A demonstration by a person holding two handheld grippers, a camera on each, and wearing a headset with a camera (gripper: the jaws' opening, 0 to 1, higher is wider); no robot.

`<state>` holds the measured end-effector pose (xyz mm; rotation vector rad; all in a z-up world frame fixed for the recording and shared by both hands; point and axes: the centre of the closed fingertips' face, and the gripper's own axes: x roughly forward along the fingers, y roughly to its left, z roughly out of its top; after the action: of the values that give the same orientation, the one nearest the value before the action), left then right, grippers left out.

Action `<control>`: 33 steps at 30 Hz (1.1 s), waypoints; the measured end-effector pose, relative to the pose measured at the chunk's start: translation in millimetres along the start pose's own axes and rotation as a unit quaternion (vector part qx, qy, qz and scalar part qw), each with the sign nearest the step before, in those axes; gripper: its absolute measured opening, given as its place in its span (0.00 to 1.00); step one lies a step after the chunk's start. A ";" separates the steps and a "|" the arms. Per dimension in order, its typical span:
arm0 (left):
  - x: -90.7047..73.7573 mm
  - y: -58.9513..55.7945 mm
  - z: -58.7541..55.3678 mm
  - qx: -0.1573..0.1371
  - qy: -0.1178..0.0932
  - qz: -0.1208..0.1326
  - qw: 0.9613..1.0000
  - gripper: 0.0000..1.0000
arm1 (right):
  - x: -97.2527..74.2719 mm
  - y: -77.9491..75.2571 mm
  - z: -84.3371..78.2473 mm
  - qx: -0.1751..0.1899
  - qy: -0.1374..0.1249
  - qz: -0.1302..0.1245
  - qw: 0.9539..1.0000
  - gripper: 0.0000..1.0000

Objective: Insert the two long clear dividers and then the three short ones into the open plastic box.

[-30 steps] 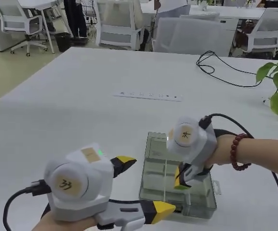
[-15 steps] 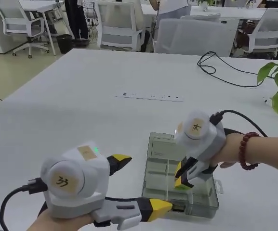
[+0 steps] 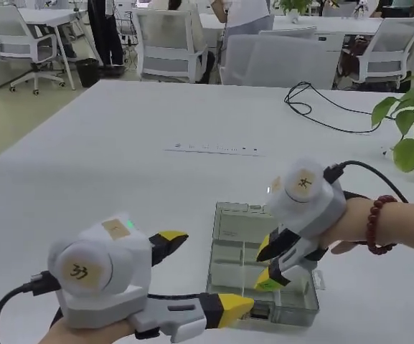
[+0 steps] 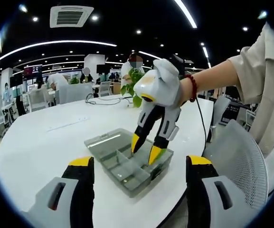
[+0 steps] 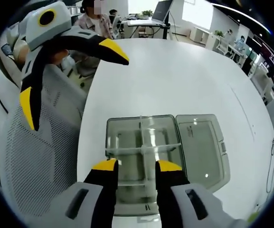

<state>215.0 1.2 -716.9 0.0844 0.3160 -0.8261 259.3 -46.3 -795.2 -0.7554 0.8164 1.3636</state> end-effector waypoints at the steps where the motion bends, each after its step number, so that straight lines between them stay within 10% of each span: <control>1: -0.1 -0.2 -0.1 0.000 0.001 0.000 1.000 0.80 | -1.6 -0.1 -0.7 0.003 -0.002 -0.001 1.000 0.33; 33: 4.7 -6.7 -2.2 0.005 0.019 0.021 1.000 0.85 | -61.3 -2.4 -84.7 0.059 -0.032 -0.040 0.997 0.46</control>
<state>212.5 -6.2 -720.2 0.1149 0.3449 -0.7843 254.7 -150.5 -787.6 -0.6427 0.8006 1.2502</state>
